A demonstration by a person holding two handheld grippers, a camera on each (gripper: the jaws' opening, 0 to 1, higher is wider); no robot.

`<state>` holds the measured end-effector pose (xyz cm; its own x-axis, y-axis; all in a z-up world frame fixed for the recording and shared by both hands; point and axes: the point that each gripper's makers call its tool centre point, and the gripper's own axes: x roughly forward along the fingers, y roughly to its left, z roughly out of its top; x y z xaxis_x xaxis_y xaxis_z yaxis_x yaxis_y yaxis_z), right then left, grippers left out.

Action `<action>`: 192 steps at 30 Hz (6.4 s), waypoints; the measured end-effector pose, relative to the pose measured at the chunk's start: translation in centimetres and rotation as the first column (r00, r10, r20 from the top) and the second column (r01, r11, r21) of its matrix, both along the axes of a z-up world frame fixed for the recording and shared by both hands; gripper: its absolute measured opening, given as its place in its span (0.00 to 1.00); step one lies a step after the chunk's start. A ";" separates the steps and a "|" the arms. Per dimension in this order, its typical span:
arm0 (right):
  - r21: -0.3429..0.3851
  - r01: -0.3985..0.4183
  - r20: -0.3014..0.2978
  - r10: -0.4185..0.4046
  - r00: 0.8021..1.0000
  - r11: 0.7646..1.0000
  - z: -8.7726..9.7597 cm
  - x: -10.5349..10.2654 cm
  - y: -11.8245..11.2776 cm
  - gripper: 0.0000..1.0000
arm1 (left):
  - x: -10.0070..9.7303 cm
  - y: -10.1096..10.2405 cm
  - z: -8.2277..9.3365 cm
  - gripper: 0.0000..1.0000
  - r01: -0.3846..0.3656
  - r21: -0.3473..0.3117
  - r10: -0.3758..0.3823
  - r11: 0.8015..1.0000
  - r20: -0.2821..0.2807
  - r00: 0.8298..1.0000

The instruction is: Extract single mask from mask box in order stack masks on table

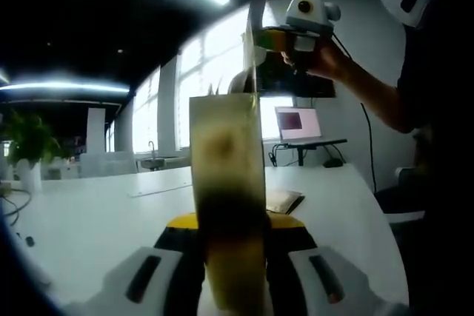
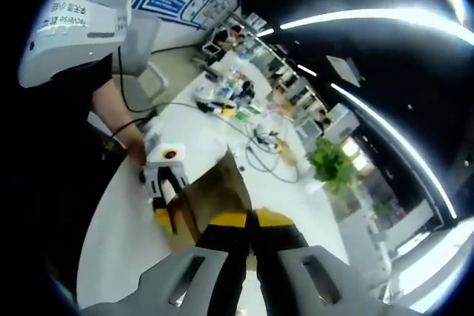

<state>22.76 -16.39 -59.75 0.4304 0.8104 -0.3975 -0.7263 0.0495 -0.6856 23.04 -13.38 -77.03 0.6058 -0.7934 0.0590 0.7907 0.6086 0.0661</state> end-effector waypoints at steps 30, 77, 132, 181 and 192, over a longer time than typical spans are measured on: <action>0.102 0.063 0.106 -0.074 0.992 0.993 5.0 -0.2 -2.4 0.00 | 0.0 0.0 0.1 0.33 0.002 -0.007 -0.002 1.000 0.002 1.000; 0.021 0.494 0.106 -0.493 0.863 0.869 0.3 10.1 -15.9 0.00 | 0.1 -0.1 -0.1 0.33 0.005 -0.002 -0.005 1.000 -0.007 1.000; -0.276 0.566 0.248 -0.511 0.823 0.777 -14.5 7.3 -16.9 0.00 | 0.2 -0.1 -0.4 0.33 0.004 0.007 -0.004 1.000 -0.013 1.000; -0.342 0.536 0.111 -0.534 0.838 0.771 -22.4 3.6 -17.0 0.11 | 0.3 -0.2 -0.5 0.33 0.002 0.011 -0.002 1.000 -0.012 1.000; -0.297 0.534 0.050 -0.545 0.837 0.792 -22.0 2.5 -17.4 0.14 | 0.3 -0.2 -0.5 0.33 0.002 0.013 -0.002 1.000 -0.011 1.000</action>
